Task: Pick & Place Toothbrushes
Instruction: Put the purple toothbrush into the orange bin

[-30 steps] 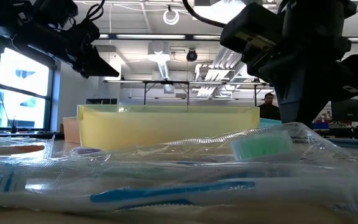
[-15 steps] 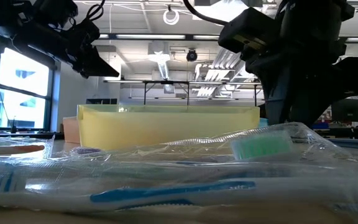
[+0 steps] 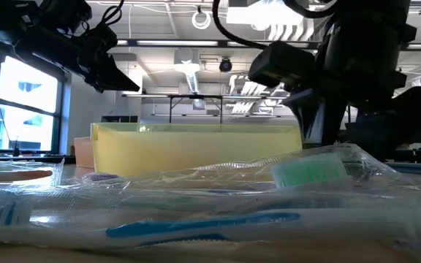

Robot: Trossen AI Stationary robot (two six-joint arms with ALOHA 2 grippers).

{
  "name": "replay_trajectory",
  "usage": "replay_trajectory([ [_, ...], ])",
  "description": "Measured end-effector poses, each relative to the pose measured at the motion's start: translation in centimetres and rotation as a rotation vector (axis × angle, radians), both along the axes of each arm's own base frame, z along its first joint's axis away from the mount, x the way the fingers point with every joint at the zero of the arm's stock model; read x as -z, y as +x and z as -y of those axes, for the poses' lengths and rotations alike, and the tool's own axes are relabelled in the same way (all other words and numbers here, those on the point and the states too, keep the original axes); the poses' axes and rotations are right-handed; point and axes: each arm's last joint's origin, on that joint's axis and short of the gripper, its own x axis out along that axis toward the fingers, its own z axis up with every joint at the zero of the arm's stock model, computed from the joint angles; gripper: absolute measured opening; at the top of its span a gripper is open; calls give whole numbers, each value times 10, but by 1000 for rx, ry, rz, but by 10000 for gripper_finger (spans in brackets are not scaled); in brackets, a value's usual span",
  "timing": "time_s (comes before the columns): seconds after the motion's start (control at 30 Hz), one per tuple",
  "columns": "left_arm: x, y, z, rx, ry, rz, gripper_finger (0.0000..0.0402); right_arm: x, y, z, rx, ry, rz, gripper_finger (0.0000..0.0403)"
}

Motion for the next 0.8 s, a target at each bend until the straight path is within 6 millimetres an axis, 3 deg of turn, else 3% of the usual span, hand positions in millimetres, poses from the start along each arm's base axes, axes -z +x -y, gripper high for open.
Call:
replay_trajectory([
  [0.23,0,0,0,-4,4,-1,0,6,1,-1,-2,3,-22,150],
  [0.63,0,0,0,-4,4,-1,0,7,-4,1,-17,40,-92,25],
  [0.8,0,0,0,-5,4,-1,0,4,-7,2,-21,54,-118,22],
])
